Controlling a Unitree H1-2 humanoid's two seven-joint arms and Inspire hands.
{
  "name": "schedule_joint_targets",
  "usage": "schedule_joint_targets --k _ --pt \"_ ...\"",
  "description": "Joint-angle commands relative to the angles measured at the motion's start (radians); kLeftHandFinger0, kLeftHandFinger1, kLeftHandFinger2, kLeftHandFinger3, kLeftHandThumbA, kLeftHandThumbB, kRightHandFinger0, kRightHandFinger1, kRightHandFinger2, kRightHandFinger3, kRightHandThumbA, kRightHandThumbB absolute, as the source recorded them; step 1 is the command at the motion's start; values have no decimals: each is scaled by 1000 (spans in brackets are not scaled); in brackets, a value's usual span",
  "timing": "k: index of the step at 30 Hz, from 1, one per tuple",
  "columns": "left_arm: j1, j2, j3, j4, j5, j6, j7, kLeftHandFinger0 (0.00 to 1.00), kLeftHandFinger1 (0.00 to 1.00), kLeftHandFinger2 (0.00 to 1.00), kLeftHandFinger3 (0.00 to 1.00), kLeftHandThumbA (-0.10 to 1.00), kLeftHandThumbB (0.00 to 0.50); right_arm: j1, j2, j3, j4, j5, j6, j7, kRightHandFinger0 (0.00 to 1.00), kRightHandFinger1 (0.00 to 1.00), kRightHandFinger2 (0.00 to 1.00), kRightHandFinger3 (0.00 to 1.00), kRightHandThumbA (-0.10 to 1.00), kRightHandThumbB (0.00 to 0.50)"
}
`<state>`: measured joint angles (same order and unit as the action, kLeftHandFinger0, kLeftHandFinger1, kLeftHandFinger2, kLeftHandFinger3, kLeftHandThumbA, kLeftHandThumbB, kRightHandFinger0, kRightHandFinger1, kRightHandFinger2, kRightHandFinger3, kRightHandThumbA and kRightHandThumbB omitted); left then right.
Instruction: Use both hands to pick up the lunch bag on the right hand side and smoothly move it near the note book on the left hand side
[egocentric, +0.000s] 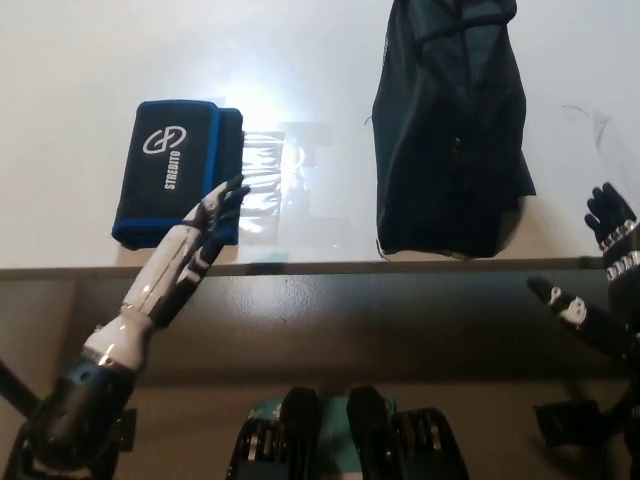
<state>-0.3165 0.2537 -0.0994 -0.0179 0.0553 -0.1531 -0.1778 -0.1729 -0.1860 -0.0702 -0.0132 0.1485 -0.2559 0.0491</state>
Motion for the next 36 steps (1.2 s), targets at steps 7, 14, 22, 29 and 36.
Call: schedule_joint_targets --k 7,14,22,29,36 --pt "-167 -52 3 138 16 37 8 1000 1000 1000 1000 1000 238 -163 12 -51 56 187 139 40 1000 1000 1000 1000 1000 213" --pt "-245 -105 29 205 -74 105 -21 1000 1000 1000 1000 1000 291 -207 56 -92 45 373 265 62 1000 1000 1000 1000 1000 237" --pt "-341 -176 67 306 -156 144 -31 1000 1000 1000 1000 1000 279 -270 77 -132 121 452 304 84 1000 1000 1000 1000 1000 205" --pt "-389 -214 81 344 -154 179 -14 1000 1000 1000 1000 1000 333 -312 96 -161 151 499 345 91 1000 1000 1000 1000 1000 241" --pt "-442 -233 83 416 -152 182 -3 1000 1000 1000 1000 1000 340 -352 107 -181 183 520 364 89 1000 1000 1000 1000 1000 244"
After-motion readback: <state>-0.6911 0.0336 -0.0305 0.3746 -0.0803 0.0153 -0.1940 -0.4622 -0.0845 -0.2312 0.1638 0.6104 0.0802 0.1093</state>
